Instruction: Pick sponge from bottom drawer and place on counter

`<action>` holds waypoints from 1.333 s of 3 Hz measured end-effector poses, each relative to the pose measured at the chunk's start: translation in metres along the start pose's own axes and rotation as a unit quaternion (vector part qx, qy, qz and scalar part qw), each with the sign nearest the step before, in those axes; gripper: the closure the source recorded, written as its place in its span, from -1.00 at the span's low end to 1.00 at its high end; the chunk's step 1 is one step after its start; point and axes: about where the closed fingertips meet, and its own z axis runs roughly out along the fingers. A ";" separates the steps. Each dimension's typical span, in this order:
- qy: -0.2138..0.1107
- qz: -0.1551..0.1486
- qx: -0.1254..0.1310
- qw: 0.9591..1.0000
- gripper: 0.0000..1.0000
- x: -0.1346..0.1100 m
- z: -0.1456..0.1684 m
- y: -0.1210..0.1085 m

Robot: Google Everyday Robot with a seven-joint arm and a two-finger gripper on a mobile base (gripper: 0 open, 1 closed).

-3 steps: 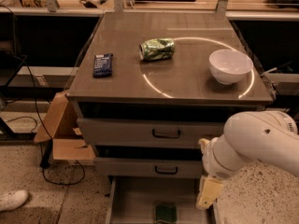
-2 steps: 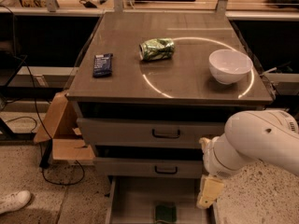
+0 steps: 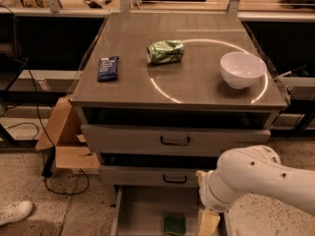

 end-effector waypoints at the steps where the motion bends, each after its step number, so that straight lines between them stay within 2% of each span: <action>1: 0.000 0.000 0.000 1.000 -1.00 0.000 0.001 0.000; 2: -0.001 0.008 0.002 1.000 -1.00 0.002 0.004 0.006; 3: -0.009 0.009 0.009 1.000 -1.00 -0.003 0.031 0.018; 4: -0.029 0.002 0.032 0.999 -1.00 -0.020 0.081 0.016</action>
Offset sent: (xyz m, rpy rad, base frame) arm -0.0127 0.0004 -0.0090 0.0064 0.0030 -0.0415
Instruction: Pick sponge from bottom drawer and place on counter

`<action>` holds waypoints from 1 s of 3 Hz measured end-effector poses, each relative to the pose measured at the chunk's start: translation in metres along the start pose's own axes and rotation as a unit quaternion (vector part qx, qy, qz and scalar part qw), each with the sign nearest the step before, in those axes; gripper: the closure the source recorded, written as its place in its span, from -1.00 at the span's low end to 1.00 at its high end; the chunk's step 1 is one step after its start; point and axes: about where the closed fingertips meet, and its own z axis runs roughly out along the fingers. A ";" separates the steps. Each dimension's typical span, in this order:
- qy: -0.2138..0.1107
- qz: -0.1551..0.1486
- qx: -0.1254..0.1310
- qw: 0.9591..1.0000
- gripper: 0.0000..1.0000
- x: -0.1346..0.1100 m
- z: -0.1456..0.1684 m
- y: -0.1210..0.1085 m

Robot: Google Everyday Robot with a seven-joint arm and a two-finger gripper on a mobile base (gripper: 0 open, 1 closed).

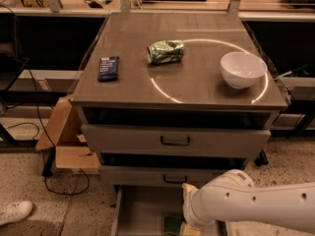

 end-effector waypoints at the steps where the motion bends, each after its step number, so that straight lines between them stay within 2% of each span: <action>1: 0.000 0.000 0.000 1.000 -1.00 0.000 0.000 0.000; 2: 0.000 0.008 -0.004 1.000 -1.00 0.005 0.015 0.003; 3: -0.011 0.006 0.002 1.000 -1.00 0.006 0.055 -0.009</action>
Offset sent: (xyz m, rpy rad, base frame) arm -0.0061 0.0074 -0.0498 0.0076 0.0318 -0.0375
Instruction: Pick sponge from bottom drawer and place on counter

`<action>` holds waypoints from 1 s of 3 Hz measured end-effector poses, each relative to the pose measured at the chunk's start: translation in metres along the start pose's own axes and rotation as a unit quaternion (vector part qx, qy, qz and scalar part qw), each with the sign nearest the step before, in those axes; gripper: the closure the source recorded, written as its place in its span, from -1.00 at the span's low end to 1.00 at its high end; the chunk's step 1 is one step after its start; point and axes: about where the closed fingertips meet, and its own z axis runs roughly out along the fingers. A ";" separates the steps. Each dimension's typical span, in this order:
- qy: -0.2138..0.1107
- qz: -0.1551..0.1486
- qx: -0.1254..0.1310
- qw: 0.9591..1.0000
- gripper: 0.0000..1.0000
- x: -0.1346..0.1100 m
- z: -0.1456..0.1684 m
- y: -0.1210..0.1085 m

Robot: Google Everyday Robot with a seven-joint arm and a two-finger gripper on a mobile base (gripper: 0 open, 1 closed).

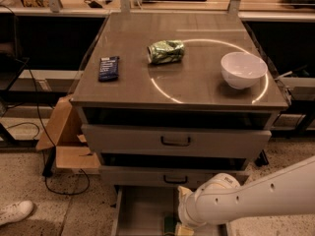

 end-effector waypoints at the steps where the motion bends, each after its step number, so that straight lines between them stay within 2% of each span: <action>1: 0.000 0.000 0.000 1.000 -1.00 0.000 0.000 0.000; 3: -0.017 0.023 0.003 1.000 -1.00 0.013 0.021 -0.006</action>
Offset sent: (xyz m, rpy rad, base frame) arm -0.0091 -0.0039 -0.0079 0.0369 0.0063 -0.0379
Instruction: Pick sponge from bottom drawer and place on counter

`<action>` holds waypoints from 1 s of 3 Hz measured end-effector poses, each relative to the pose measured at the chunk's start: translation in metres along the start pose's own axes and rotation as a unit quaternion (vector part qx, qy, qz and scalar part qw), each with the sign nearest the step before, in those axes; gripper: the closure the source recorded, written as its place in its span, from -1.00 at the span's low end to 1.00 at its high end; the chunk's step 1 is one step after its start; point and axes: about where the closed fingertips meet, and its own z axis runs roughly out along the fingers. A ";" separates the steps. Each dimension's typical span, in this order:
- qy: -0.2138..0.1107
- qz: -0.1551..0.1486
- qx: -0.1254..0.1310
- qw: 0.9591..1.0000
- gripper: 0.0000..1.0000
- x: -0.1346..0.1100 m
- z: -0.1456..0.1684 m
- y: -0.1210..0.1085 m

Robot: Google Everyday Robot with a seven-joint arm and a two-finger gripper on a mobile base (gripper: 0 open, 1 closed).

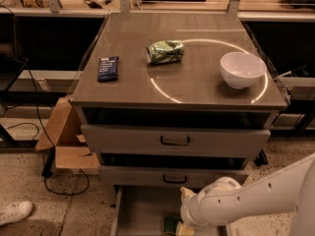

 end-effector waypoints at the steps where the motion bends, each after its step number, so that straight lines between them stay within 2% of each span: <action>1: -0.004 0.015 -0.003 1.000 -1.00 0.023 0.043 -0.018; 2: -0.004 0.015 -0.004 1.000 -1.00 0.023 0.043 -0.018; 3: -0.003 0.013 -0.046 0.999 -1.00 0.028 0.101 -0.001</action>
Offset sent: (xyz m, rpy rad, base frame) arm 0.0149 0.0052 -0.0965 0.0071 0.0137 -0.0448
